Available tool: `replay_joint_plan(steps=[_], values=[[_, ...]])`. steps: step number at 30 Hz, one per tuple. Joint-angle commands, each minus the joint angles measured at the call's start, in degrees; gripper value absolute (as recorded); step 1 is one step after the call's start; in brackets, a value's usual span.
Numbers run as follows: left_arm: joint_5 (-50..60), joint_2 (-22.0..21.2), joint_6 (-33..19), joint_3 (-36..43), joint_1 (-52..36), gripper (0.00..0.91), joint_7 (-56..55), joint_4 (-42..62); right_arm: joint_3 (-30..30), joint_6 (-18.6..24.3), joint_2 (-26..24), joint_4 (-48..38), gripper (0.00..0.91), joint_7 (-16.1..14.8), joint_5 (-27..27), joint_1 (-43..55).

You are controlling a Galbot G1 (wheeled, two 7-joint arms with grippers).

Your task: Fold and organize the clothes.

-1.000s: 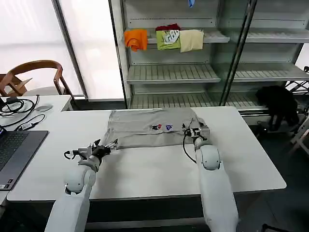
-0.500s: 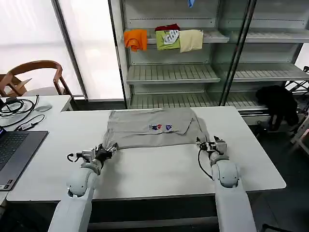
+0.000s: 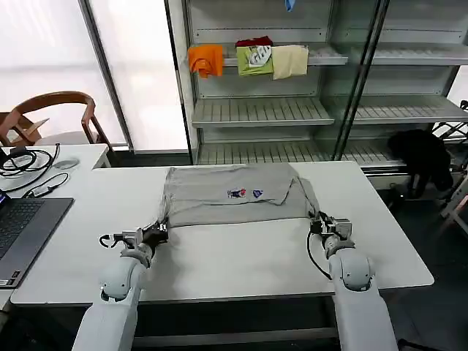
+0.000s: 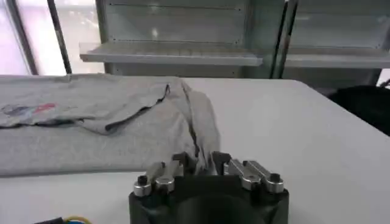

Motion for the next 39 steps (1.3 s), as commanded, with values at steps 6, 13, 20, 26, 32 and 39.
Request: replay_joint_plan(steps=[6,13,20,26,32,39], values=[[-0.06,0.5,0.08,-0.2,1.11,0.0,-0.18,-2.01,0.03,-0.26,-0.61,2.1,0.0,0.38,4.55,-1.57],[-3.68,2.41,0.21,-2.01,7.57,0.0,0.49,-10.5,-2.19,-0.58,-2.83,11.86,0.0,4.26,10.18,-9.51],[-10.95,8.58,0.08,-9.27,22.15,0.0,0.93,-21.06,-3.98,-0.56,-3.14,28.96,0.0,7.1,12.61,-24.3],[-16.74,10.16,0.06,-16.68,32.68,0.0,-1.94,-28.37,-6.19,-0.51,-3.57,37.26,0.0,11.33,13.12,-34.19],[-17.07,9.1,0.08,-19.07,37.68,0.0,-3.41,-32.15,-8.65,-0.51,-3.95,40.23,0.0,14.13,11.92,-38.67],[-16.21,7.2,0.09,-16.89,40.65,0.05,-6.7,-33.53,-9.51,-0.44,-4.9,40.38,0.02,13.99,11.23,-41.5]])
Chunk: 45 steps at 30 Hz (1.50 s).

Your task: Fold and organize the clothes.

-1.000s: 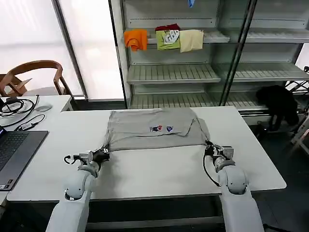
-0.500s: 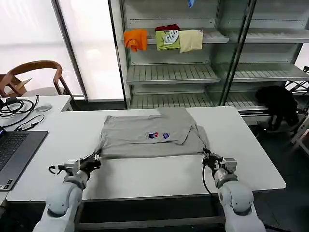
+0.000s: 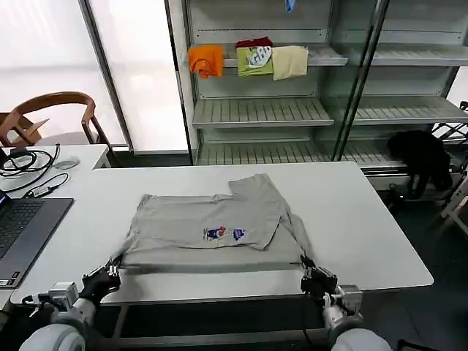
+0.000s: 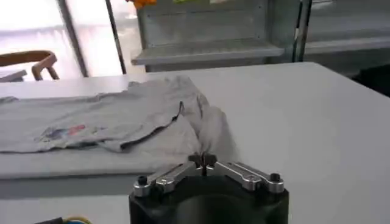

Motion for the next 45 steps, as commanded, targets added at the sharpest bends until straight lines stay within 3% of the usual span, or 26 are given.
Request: replay_joint_plan(steps=[1,10,15,19,22,28,36,45], values=[[-1.96,-0.11,-0.02,-1.75,8.17,0.907,-3.04,-5.23,-1.3,0.0,-0.32,4.27,0.907,1.52,0.07,-5.92],[0.33,-2.02,-1.03,-0.7,6.23,0.907,-5.25,-8.08,0.01,1.96,2.62,5.54,0.907,0.31,0.35,-3.79],[4.28,-3.75,-0.73,-3.5,-2.74,0.907,-2.25,-10.92,0.24,2.82,6.05,9.31,0.907,-0.65,-2.24,3.13],[5.77,-2.71,-0.67,-2.7,-10.96,0.907,1.72,-7.92,-0.81,2.39,7.76,6.13,0.907,-3.74,-7.24,13.22],[4.45,-1.31,-0.03,0.33,-20.0,0.907,2.56,-0.63,-1.25,0.27,8.76,-0.71,0.907,-4.88,-6.37,23.03],[2.13,-0.66,-0.04,6.84,-32.45,0.907,5.51,15.48,-1.89,0.22,13.24,-21.88,0.907,-6.96,-5.47,41.92],[6.07,-0.11,0.03,12.5,-42.54,0.907,7.68,30.17,-0.97,0.39,16.59,-49.55,0.907,-10.53,-16.58,55.16],[8.5,0.43,0.16,15.7,-45.04,0.907,9.58,37.97,0.36,0.42,16.59,-60.72,0.907,-10.37,-17.06,59.68]])
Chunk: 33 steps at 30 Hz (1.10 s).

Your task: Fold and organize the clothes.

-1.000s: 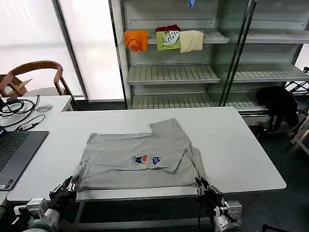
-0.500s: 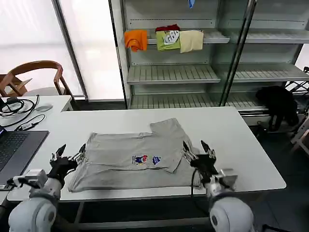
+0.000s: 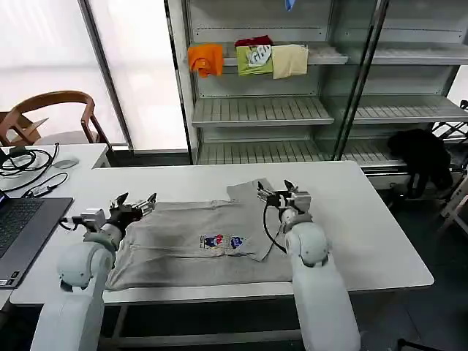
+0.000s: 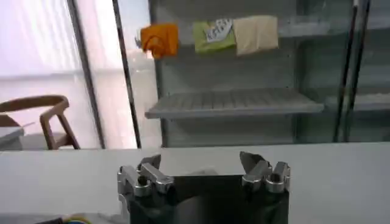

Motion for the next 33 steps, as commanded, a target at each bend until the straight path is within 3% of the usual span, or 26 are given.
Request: replay_joint_plan(steps=[1,16,19,21,23,25,27,29,30,31,32,33], values=[[2.89,0.34,0.09,4.12,-7.8,0.907,2.27,13.0,0.78,-0.15,2.81,-15.19,0.907,-1.25,-2.96,8.81],[6.63,0.31,0.02,4.43,-8.52,0.907,3.09,17.26,1.04,1.61,2.81,-22.84,0.897,-2.18,-1.76,11.12],[6.81,0.25,0.03,4.26,-8.39,0.907,2.89,17.46,0.72,1.82,2.81,-23.83,0.685,-2.87,-1.91,11.02],[7.04,0.25,0.03,4.15,-8.34,0.796,2.78,17.59,0.19,2.26,2.81,-23.79,0.161,-3.44,-2.25,10.44],[7.08,0.37,0.02,3.94,-8.47,0.786,2.79,18.25,0.46,2.28,2.81,-23.98,0.0,-4.05,-2.25,10.0],[6.84,0.35,-0.01,3.58,-8.78,0.655,2.87,19.14,0.1,2.4,2.81,-23.84,0.0,-4.37,-2.15,9.6],[6.25,0.35,-0.01,2.95,-9.21,0.464,2.87,20.0,-0.14,2.37,2.81,-23.7,0.0,-4.43,-2.54,9.34],[5.33,0.46,-0.02,2.67,-9.36,0.383,2.9,20.28,-0.28,2.07,2.81,-23.47,0.0,-4.41,-2.61,9.21],[5.08,0.56,-0.01,2.52,-9.39,0.252,2.91,20.56,-0.26,1.97,2.81,-23.36,0.0,-4.44,-2.75,9.18],[4.87,0.57,-0.02,2.47,-9.4,0.181,2.88,20.69,-0.27,1.93,2.81,-23.3,0.0,-4.44,-2.77,9.12],[4.43,0.61,-0.01,2.37,-9.4,0.02,2.95,20.8,-0.26,1.89,2.81,-23.08,0.0,-4.46,-2.77,9.01],[4.18,0.64,0.0,2.32,-9.42,0.01,2.97,21.18,-0.25,1.85,2.81,-22.87,0.0,-4.53,-2.88,8.87]])
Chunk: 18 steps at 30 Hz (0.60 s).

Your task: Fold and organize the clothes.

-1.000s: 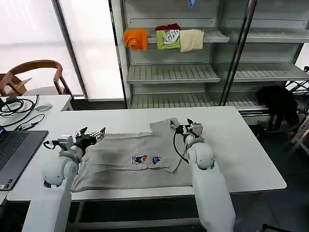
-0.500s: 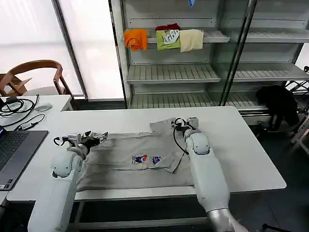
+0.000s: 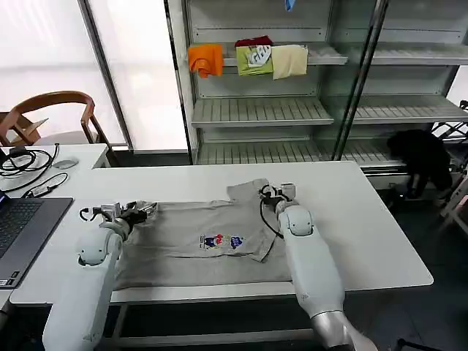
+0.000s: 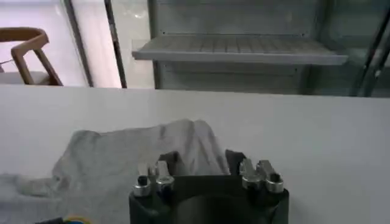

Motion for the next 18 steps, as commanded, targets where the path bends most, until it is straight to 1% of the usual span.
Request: replay_joint_plan(steps=[1,7,11,13,14,16,18], values=[[-1.21,0.07,0.0,-0.24,-0.65,0.01,0.13,2.33,-0.33,-0.36,2.8,-1.59,0.0,-0.36,-0.36,0.17],[-1.49,0.04,-0.01,-0.24,-0.71,0.01,0.11,3.27,-0.29,-0.47,2.8,0.55,0.0,-0.71,-0.23,-0.84],[-1.98,0.04,-0.05,-0.21,-0.78,0.0,0.05,3.13,-0.37,0.57,2.8,3.29,0.0,-0.92,1.59,-2.03],[-2.36,-0.11,-0.23,-0.41,-0.91,0.0,-0.22,2.93,-0.42,1.9,2.8,4.97,0.0,-0.97,2.56,-2.78],[-3.14,-0.18,-1.09,-0.49,-0.9,0.0,-0.68,2.75,-0.55,3.08,2.8,7.04,0.0,-0.61,4.24,-3.87],[-5.49,-0.24,-3.66,-1.0,-0.66,0.0,-0.82,1.32,-0.79,4.85,2.8,8.74,0.0,0.26,6.6,-4.8],[-8.06,-0.13,-6.23,-1.45,-0.29,0.0,-1.03,-0.36,-1.02,7.84,2.8,12.69,0.0,0.47,7.5,-6.2]])
